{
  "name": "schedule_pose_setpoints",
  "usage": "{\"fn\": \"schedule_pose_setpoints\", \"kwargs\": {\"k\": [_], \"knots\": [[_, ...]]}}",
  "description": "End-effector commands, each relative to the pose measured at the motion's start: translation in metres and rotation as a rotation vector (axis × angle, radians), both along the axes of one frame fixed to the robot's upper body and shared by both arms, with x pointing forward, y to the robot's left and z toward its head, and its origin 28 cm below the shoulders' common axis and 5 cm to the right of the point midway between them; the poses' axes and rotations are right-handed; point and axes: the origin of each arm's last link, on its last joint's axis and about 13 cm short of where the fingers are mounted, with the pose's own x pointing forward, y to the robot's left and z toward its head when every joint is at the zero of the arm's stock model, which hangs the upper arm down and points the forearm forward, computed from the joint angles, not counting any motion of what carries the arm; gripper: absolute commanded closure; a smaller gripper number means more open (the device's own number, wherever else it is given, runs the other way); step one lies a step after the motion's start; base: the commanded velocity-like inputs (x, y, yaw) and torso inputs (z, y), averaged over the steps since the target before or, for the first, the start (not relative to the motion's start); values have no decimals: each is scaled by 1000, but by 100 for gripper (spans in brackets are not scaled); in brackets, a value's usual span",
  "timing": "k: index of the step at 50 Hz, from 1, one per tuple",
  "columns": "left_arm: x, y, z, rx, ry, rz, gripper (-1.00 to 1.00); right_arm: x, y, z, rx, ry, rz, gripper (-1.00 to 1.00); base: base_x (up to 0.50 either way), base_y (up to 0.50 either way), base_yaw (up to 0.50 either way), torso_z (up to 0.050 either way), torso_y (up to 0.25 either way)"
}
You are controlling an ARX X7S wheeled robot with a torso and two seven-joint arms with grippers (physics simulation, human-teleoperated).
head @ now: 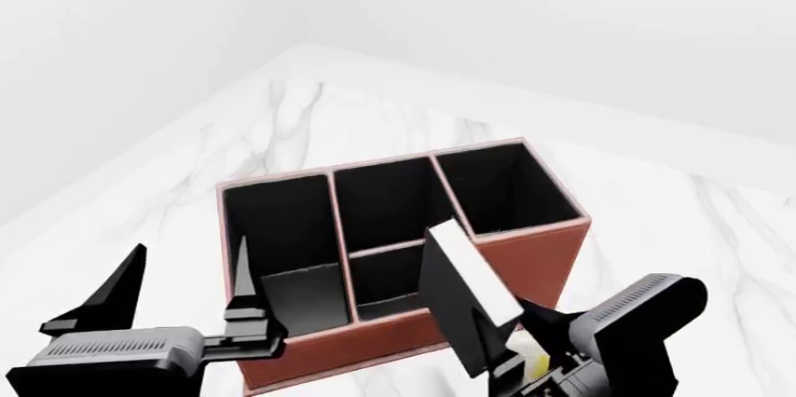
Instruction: Pick up the book and place it in the right compartment of the caddy.
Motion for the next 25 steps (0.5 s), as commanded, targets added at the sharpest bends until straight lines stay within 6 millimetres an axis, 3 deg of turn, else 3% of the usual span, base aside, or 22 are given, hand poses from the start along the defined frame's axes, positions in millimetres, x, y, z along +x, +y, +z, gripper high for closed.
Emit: {"fn": "schedule_pose_setpoints", "kwargs": {"k": [1, 10, 17, 25], "knots": [[0, 0, 0, -2, -2, -1, -100, 5, -4, 44, -19, -156, -14, 100, 0, 0, 0, 0, 10], [0, 0, 0, 0, -2, -6, -100, 16, -4, 69, 6, -199, -31, 100, 0, 0, 0, 0, 0], [0, 0, -1, 0, 1, -4, -100, 32, -6, 96, 13, -246, -63, 100, 0, 0, 0, 0, 1], [0, -1, -1, 4, 3, -3, -100, 54, -8, 113, 30, -256, -96, 100, 0, 0, 0, 0, 1]]}}
